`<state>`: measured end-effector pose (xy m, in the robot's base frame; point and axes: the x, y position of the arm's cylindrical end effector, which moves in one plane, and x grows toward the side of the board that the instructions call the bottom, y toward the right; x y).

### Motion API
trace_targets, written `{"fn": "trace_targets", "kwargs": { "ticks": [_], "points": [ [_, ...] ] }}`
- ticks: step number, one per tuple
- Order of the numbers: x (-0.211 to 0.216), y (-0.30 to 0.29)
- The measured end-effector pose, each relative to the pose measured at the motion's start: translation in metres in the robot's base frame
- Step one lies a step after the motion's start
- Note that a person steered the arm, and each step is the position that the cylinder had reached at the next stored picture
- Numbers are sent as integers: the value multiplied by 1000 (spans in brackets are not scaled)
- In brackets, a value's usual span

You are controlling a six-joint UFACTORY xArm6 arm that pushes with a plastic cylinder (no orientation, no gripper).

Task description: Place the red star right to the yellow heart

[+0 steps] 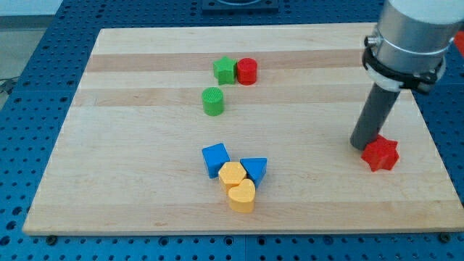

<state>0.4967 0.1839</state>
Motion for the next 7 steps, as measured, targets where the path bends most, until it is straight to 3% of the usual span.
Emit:
{"fn": "trace_targets", "kwargs": {
  "ticks": [7],
  "points": [
    [65,5]
  ]
}}
